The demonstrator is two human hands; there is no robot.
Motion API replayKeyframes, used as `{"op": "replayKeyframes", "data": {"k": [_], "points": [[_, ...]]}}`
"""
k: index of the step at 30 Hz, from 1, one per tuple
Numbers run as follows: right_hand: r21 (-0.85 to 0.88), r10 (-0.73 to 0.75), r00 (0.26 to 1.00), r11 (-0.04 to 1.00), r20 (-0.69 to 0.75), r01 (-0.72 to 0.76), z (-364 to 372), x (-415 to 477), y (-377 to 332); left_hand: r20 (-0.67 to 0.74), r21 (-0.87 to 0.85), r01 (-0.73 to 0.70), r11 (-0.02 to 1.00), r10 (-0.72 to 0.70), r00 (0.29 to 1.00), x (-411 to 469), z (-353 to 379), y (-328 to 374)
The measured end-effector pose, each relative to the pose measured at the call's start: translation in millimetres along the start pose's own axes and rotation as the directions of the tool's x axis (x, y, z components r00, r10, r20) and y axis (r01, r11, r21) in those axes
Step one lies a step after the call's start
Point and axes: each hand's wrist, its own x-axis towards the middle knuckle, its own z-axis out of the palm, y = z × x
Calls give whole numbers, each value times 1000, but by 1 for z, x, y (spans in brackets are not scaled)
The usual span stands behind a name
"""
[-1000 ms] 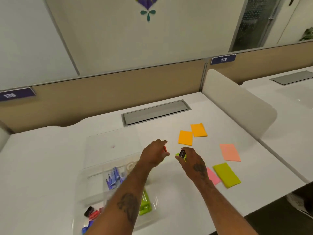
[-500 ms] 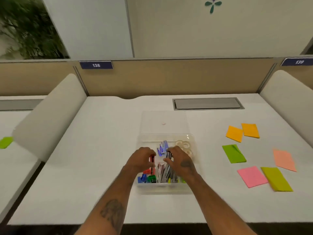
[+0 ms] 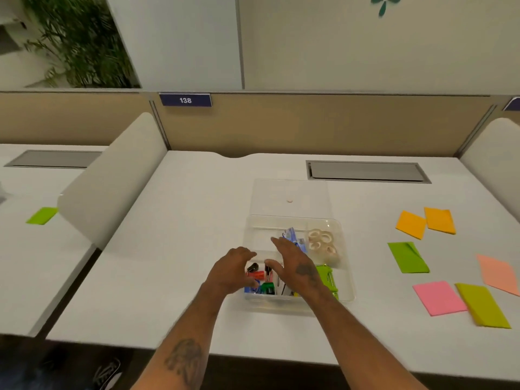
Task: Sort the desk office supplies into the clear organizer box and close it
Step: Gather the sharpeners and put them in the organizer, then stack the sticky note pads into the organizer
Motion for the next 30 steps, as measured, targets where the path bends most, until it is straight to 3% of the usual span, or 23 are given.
{"op": "replayKeyframes", "data": {"k": [6,13,19,28,30], "points": [[-33,109,980,993,-167,-116,-23,-14,34,-89,62,-120,991,125,988,22,9,25],[-215,239,898,918,-369,-333,-68,-61,105,-51,89,-293,952,298,953,62,36,107],[-120,466,822,842,-326,-526,-103,-97,194,-15,81,-387,919,389,921,91,70,195],[-67,591,717,753,-371,-655,-153,-153,295,94,53,-449,892,444,891,117,137,312],[-63,622,714,738,-321,-672,-156,-163,319,121,59,-451,891,442,889,118,151,332]]}}
